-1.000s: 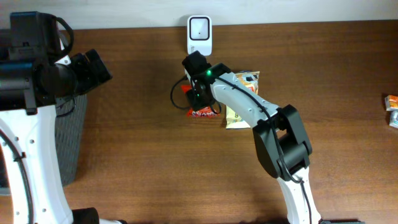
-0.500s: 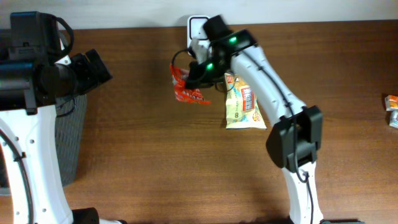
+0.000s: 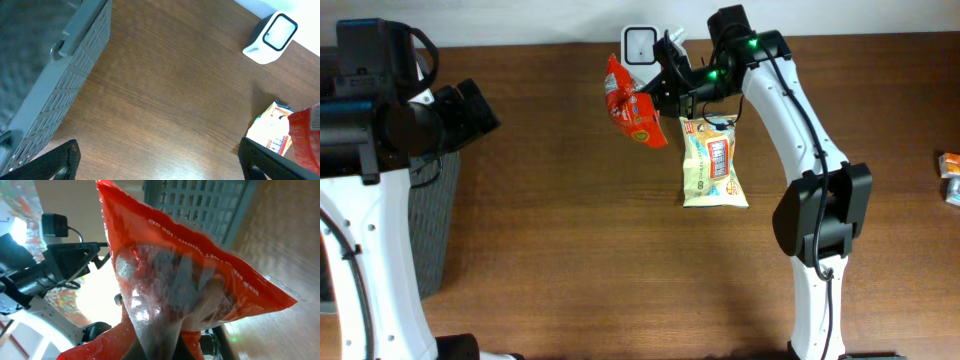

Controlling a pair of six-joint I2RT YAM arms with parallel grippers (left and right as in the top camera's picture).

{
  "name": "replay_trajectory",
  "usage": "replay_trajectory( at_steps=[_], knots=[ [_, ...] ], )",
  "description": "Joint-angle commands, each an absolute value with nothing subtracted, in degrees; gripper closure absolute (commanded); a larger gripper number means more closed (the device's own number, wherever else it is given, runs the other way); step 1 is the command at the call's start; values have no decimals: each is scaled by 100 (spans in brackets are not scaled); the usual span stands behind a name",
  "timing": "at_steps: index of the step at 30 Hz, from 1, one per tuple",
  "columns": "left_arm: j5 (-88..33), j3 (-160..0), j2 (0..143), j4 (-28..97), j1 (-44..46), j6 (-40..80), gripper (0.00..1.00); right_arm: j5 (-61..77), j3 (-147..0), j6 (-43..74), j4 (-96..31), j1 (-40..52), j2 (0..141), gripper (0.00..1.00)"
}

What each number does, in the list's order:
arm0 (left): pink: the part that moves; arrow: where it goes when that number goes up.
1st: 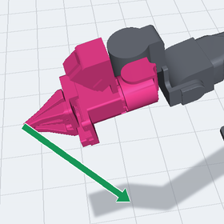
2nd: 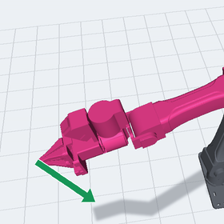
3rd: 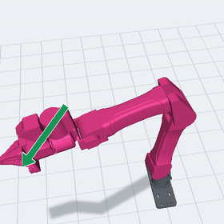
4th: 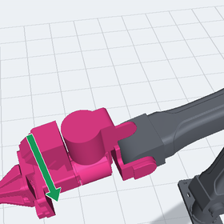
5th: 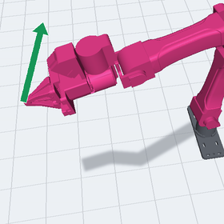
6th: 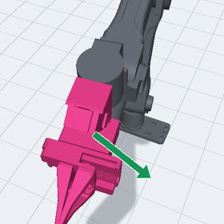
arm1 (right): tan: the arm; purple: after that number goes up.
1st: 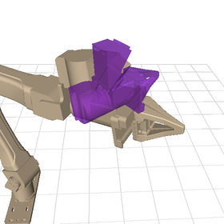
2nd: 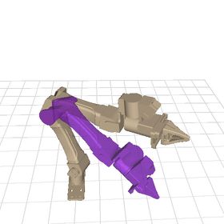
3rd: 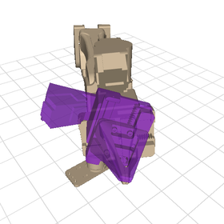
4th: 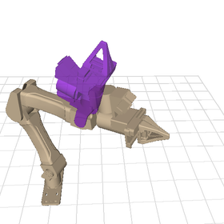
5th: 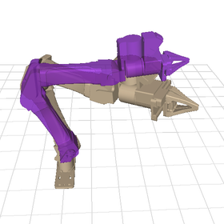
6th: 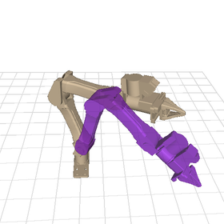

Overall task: Scan the item barcode
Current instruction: 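Lift red snack bag up with right gripper, then swing red bag toward the scanner with right gripper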

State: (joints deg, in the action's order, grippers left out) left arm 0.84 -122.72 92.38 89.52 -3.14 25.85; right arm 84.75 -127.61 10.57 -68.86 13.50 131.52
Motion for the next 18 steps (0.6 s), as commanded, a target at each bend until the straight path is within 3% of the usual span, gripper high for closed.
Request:
replay_trajectory(
  at_steps=[1,18],
  knots=[
    [84,-12267,9227,8943,-327,2630,1,8895,-12853,1096,-7057,1428,13120,96],
    [84,-12267,9227,8943,-327,2630,1,8512,-12855,-2943,-9212,1422,13117,96]
  ],
)
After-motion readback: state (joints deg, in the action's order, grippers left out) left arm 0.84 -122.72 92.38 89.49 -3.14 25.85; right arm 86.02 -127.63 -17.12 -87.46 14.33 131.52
